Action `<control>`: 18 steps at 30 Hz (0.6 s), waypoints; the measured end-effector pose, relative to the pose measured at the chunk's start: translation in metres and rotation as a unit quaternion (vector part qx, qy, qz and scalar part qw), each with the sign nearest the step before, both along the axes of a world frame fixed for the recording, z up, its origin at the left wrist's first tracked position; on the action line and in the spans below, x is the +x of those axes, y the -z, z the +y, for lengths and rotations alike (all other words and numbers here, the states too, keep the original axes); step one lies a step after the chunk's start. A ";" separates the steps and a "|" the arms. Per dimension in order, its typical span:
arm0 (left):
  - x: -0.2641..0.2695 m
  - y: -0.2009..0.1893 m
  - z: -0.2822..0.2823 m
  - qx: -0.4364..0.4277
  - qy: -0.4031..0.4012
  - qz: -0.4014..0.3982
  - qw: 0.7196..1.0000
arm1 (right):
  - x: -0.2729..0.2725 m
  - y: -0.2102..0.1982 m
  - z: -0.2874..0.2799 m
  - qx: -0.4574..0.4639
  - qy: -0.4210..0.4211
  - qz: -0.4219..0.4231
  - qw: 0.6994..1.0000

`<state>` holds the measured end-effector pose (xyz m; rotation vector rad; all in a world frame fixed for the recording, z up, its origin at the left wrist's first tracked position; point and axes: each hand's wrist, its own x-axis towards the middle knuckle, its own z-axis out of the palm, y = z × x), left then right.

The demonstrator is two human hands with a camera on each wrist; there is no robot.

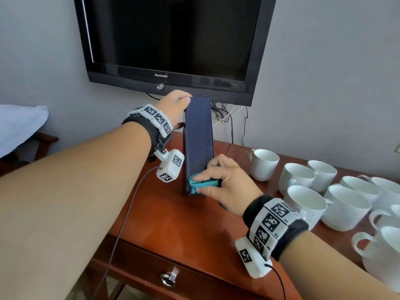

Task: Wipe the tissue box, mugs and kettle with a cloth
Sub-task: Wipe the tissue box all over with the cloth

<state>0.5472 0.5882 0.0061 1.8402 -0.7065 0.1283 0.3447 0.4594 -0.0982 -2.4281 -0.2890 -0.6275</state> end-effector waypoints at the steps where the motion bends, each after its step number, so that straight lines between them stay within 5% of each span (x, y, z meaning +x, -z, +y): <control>1: 0.000 0.001 0.001 -0.001 -0.002 0.007 1.000 | 0.001 0.000 -0.001 0.007 0.000 0.002 1.000; 13: 0.014 0.007 0.015 -0.013 0.020 -0.018 1.000 | 0.017 -0.027 0.002 -0.071 0.027 -0.007 0.997; 18: 0.000 0.005 0.021 -0.059 0.053 0.050 0.996 | 0.037 -0.048 0.006 -0.078 0.045 -0.044 0.995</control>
